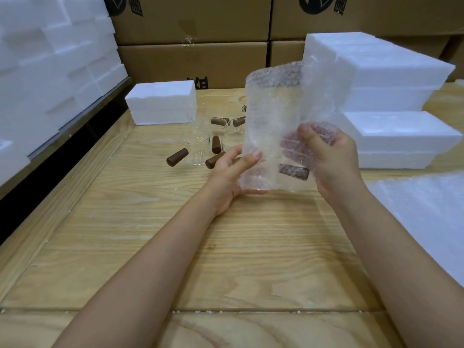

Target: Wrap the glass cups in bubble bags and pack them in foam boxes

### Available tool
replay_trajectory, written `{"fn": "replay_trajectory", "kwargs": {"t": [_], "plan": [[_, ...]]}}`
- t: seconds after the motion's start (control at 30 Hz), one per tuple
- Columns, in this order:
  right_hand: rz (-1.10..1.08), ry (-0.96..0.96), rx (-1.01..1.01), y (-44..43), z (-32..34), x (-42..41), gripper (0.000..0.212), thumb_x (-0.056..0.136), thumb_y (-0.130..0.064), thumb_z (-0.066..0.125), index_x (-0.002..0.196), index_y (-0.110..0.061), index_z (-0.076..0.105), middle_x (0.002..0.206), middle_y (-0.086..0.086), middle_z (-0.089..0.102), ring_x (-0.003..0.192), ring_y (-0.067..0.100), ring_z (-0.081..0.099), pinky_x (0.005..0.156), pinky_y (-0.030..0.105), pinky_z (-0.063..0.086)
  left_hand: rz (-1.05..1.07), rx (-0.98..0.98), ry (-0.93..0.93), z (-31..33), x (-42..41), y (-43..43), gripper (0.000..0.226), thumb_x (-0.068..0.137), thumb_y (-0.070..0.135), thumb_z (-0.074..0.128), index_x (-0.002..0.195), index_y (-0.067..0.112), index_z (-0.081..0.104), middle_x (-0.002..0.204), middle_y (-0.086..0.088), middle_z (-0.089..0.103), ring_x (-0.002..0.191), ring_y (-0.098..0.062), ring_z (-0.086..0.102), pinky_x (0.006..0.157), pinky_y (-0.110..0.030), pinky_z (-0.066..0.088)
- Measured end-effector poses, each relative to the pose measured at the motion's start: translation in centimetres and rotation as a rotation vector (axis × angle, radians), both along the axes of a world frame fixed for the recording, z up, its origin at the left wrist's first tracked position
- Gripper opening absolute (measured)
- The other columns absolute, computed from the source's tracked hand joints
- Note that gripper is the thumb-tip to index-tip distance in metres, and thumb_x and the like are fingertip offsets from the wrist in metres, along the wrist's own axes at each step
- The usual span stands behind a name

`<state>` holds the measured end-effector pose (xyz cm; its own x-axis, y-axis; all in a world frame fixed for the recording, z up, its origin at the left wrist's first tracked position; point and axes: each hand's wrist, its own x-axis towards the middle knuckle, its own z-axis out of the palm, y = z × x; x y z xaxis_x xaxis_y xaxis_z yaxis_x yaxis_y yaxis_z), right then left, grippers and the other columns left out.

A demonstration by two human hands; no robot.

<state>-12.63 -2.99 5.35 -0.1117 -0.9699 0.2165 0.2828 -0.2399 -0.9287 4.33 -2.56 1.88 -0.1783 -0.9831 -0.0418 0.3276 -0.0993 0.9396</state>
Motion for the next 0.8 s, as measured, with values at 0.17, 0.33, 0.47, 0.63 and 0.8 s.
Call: {"fn": "replay_trajectory", "kwargs": {"t": [0.17,0.33,0.47,0.63,0.8], "plan": [[0.034,-0.095,-0.008,0.6,-0.7,-0.5,0.007,0.088,-0.018,0.062,0.084,-0.015,0.058,0.077,0.004,0.072,0.076,0.025,0.071,0.072,0.037,0.058,0.040,-0.037,-0.082,-0.4,0.1,-0.5,0.023,0.079,0.008,0.062,0.102,0.008,0.064,0.091,-0.005,0.068,0.089,-0.023,0.065,0.067,-0.040,0.056],[0.026,-0.102,0.018,0.6,-1.0,-0.7,0.005,0.087,-0.015,0.063,0.085,-0.015,0.059,0.072,0.002,0.072,0.067,0.021,0.071,0.061,0.031,0.057,0.122,-0.084,-0.256,0.1,-0.6,-0.4,0.024,0.061,0.011,0.052,0.084,0.008,0.060,0.082,-0.004,0.062,0.081,-0.020,0.058,0.074,-0.035,0.044],[0.057,0.056,0.008,0.5,-1.6,-0.2,0.011,0.077,-0.018,0.072,0.071,-0.023,0.066,0.066,-0.011,0.066,0.062,0.005,0.062,0.059,0.023,0.054,0.165,-0.211,-0.307,-0.1,-1.1,0.0,0.019,0.067,0.006,0.056,0.084,0.014,0.060,0.071,0.013,0.065,0.070,-0.003,0.061,0.066,-0.017,0.049],[0.093,0.421,0.063,0.2,-2.5,1.0,0.024,0.077,-0.003,0.072,0.080,-0.024,0.060,0.091,-0.003,0.065,0.069,0.012,0.058,0.065,0.032,0.053,0.245,-0.357,-0.411,-0.6,-1.7,0.2,0.024,0.071,0.008,0.076,0.079,0.026,0.062,0.067,0.018,0.066,0.067,0.008,0.058,0.060,-0.011,0.045],[0.198,0.546,0.236,0.1,-2.5,1.1,0.039,0.084,-0.008,0.065,0.115,-0.027,0.048,0.103,-0.002,0.064,0.081,0.026,0.069,0.076,0.044,0.057,0.278,-0.478,-0.452,-0.3,-2.0,0.8,0.037,0.065,-0.001,0.070,0.091,0.024,0.063,0.081,0.017,0.065,0.075,0.011,0.059,0.068,-0.009,0.046]]}}
